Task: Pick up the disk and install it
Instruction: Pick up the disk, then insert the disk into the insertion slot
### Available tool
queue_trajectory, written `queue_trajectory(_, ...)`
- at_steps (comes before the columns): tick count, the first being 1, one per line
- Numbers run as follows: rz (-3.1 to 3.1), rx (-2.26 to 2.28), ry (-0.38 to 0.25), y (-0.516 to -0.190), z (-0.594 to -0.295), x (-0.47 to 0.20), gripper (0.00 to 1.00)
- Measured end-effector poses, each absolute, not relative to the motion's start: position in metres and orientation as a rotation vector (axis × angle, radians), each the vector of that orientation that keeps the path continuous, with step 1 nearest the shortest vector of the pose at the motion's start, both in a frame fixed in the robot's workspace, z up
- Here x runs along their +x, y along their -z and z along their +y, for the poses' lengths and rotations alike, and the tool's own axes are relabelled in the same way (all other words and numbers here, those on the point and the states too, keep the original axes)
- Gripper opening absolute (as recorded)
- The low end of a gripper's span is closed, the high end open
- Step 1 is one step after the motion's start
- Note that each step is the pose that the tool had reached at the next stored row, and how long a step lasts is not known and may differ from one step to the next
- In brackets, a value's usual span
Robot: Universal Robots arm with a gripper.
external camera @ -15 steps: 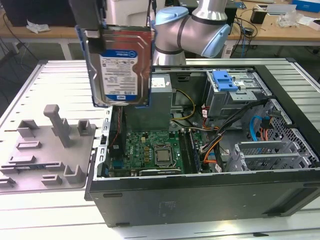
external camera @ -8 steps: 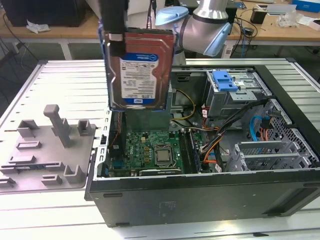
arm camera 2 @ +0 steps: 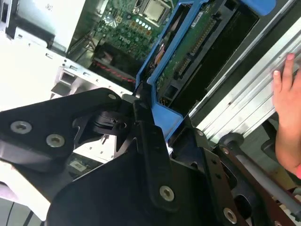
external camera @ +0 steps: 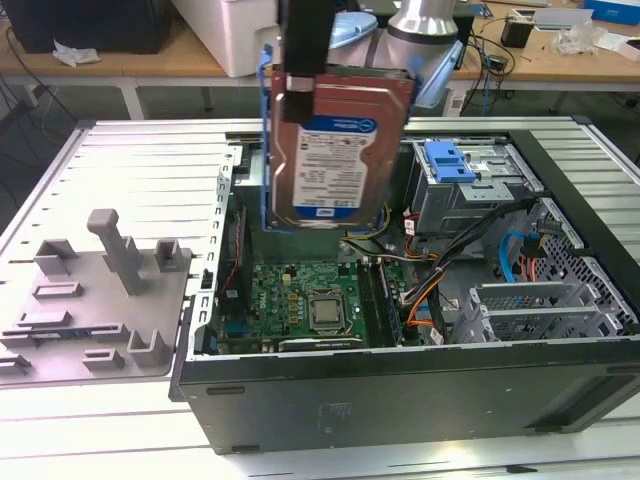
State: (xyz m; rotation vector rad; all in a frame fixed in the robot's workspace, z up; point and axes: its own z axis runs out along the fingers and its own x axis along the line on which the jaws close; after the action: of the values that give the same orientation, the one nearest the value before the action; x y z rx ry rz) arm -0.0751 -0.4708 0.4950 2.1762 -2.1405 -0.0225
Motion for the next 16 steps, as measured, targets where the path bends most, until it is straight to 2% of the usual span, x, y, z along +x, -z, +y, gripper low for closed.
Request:
queue_trajectory(8, -2.133, 2.169, 0.038, -0.495, -0.483, -0.033, 0.37)
queue_trajectory(16, -2.132, 2.169, 0.039, -0.495, -0.483, -0.027, 0.37)
